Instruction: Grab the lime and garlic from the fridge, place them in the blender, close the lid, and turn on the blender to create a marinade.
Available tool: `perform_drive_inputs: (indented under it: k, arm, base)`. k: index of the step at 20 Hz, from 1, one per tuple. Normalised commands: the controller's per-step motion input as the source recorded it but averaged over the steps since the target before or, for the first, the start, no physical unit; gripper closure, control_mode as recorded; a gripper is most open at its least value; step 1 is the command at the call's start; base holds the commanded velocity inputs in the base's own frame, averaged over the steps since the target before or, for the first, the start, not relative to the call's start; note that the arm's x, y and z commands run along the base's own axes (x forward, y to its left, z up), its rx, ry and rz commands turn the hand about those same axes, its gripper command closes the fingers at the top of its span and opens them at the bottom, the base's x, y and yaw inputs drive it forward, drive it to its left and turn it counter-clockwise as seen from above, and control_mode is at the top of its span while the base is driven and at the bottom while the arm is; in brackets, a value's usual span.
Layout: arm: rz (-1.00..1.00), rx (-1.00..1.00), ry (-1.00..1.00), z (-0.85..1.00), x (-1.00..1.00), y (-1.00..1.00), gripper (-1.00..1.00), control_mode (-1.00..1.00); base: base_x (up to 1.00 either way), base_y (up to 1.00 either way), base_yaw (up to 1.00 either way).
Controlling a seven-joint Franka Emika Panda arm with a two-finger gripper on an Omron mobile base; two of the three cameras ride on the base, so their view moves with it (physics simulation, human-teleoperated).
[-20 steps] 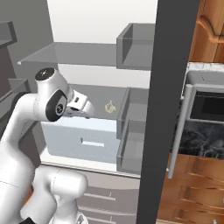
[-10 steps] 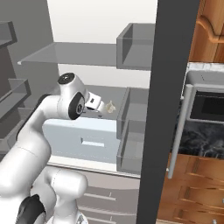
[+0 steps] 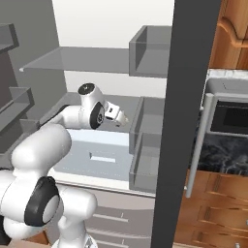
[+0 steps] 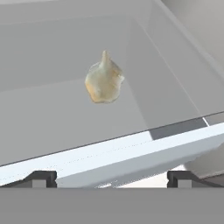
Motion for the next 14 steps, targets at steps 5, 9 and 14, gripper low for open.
perform_drive_inputs:
  k: [5,9,14]
  arm:
    - [0.0,0.0,0.05,-0.24,0.63,-0.05,-1.0,-1.0]
    - [0.0,0.0,0.02,-0.09,0.47,-0.17,-1.0,-1.0]
    - [0.0,0.0,0.02,-0.12,0.43,-0.14,-1.0,-1.0]
  base:
    - [0.0,0.0,0.0]
    - [0.0,0.0,0.0]
    - [0.0,0.0,0.0]
